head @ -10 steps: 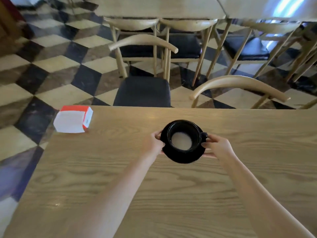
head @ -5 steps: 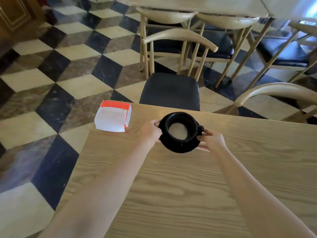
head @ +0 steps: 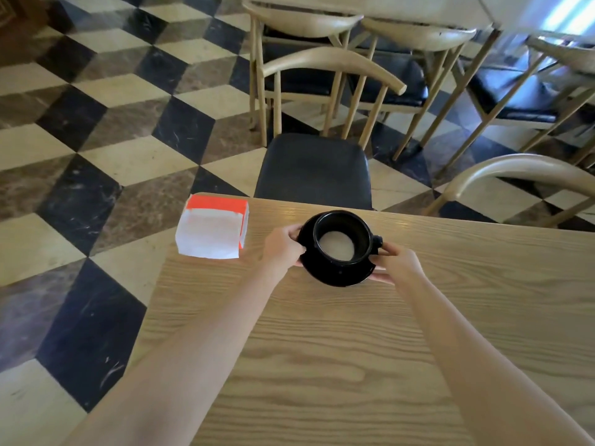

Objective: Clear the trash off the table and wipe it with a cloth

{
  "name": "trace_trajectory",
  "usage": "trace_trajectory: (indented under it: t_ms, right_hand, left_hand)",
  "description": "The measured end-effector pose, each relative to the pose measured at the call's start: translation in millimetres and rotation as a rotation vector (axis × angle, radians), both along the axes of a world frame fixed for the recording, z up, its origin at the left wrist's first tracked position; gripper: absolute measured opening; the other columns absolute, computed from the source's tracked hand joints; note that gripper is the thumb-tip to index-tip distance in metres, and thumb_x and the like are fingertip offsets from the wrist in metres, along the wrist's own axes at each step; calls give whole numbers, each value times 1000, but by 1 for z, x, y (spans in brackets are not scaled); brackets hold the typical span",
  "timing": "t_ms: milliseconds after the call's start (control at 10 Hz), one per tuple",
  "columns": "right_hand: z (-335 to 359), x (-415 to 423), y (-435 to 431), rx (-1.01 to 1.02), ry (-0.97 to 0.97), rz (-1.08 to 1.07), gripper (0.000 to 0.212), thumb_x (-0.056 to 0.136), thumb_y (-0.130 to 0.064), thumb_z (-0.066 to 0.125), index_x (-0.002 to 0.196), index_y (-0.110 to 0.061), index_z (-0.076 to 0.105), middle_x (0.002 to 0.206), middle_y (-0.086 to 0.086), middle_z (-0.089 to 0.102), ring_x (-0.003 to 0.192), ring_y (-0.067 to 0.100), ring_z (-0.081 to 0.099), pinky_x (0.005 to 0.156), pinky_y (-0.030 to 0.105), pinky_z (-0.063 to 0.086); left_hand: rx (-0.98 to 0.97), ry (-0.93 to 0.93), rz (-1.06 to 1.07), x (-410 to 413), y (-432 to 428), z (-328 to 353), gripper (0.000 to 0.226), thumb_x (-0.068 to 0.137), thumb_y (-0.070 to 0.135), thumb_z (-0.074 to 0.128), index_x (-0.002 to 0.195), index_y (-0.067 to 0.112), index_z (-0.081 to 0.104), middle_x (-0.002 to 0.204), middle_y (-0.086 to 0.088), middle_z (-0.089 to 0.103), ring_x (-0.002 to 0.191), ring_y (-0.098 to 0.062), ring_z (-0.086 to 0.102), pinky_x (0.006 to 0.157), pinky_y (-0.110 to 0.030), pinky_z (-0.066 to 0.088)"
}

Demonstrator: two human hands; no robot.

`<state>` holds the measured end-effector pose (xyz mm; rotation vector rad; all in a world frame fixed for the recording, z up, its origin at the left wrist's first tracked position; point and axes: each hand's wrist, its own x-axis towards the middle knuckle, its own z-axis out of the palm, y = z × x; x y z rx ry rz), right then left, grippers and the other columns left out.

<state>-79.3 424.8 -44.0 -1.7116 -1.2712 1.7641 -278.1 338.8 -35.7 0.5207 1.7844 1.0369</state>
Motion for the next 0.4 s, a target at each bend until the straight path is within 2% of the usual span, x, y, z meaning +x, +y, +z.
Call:
trace_trajectory:
  t_ms: [100, 200, 300, 400]
  right_hand:
    - [6, 2, -2, -36, 27, 49, 39, 85, 7, 56, 116, -16, 62, 110, 9, 68, 89, 20, 69, 63, 25, 60]
    - [11, 8, -3, -79, 74, 125, 51, 85, 8, 57, 130, -18, 53, 115, 10, 67, 97, 22, 68, 77, 32, 59]
    - [22, 12, -9, -74, 71, 162, 65, 84, 5, 61, 140, -20, 41, 121, 10, 63, 103, 25, 67, 92, 41, 53]
    - [35, 15, -28, -46, -16, 133, 67, 88, 0, 59, 146, -15, 30, 121, 6, 58, 104, 22, 62, 87, 37, 54]
  left_hand:
    - [2, -1, -23, 0, -4, 1, 57, 82, -14, 56, 132, 14, 53, 124, -15, 57, 109, -33, 59, 79, -46, 58]
    - [-15, -18, -13, 4, -8, 9, 51, 86, -11, 53, 131, 10, 52, 123, -11, 56, 105, -27, 58, 83, -43, 57]
    - [-39, -21, -27, 11, -16, 21, 41, 90, -8, 46, 129, 6, 51, 109, -9, 54, 106, -28, 58, 83, -38, 55]
    - [-102, 29, -71, 16, -31, 30, 45, 92, -6, 43, 134, 10, 46, 122, -11, 55, 108, -28, 58, 84, -38, 56]
